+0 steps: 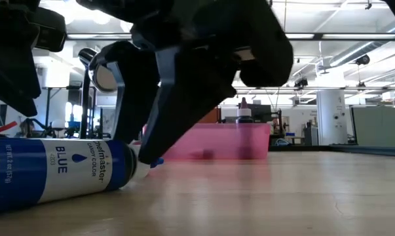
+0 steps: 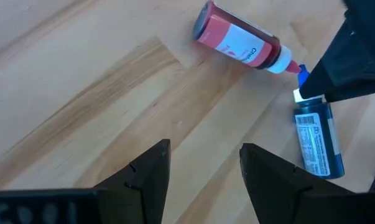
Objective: Pick & Place food coloring
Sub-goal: Put the blue food coloring bottle into the pink bin
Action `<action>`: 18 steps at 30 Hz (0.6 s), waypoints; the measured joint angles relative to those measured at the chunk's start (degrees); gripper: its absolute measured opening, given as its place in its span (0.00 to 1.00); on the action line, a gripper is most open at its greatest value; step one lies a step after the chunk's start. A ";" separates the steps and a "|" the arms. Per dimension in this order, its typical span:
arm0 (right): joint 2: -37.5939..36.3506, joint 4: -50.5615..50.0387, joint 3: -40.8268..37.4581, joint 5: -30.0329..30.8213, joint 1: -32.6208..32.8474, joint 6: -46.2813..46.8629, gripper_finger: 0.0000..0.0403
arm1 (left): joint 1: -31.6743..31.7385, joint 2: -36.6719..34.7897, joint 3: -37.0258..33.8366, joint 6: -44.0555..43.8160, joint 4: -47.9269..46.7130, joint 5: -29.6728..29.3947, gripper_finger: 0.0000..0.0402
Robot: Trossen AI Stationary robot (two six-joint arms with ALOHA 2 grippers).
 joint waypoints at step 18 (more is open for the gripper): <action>0.07 2.47 -3.67 -2.75 -1.86 -0.68 0.43 | 0.02 0.00 0.00 0.02 0.18 -0.20 0.42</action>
